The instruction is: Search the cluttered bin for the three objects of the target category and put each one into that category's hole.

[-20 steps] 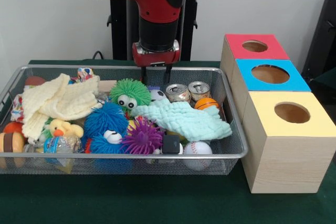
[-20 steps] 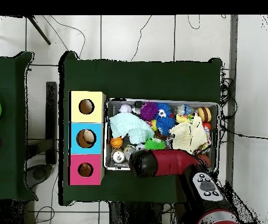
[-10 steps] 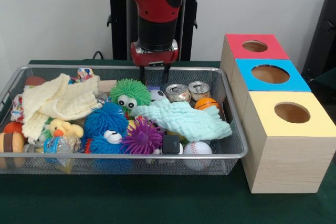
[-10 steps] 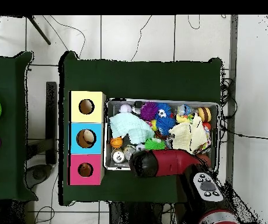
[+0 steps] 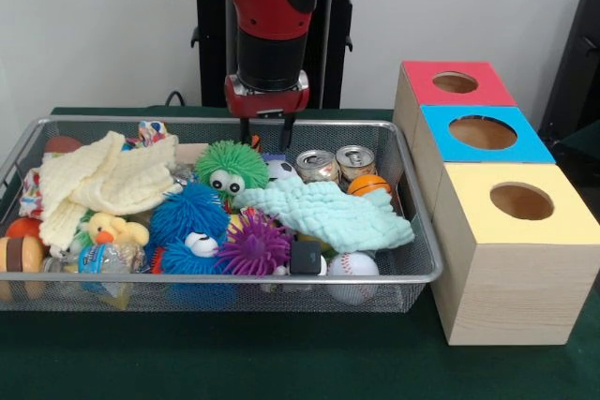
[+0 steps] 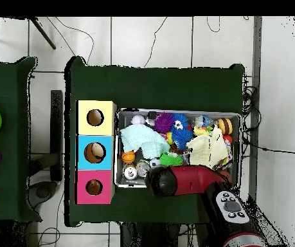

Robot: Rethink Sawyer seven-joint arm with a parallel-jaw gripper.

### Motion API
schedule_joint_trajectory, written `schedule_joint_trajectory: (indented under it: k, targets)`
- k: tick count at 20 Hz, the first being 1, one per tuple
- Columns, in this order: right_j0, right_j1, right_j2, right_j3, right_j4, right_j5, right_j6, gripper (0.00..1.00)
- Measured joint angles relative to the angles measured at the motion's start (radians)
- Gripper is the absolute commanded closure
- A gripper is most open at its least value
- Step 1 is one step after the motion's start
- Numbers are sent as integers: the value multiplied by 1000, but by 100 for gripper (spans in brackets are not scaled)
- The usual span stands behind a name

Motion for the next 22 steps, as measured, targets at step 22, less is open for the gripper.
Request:
schedule_joint_trajectory:
  k: [22]
  targets:
    - [-5,24,0,-39,-68,0,0,0]
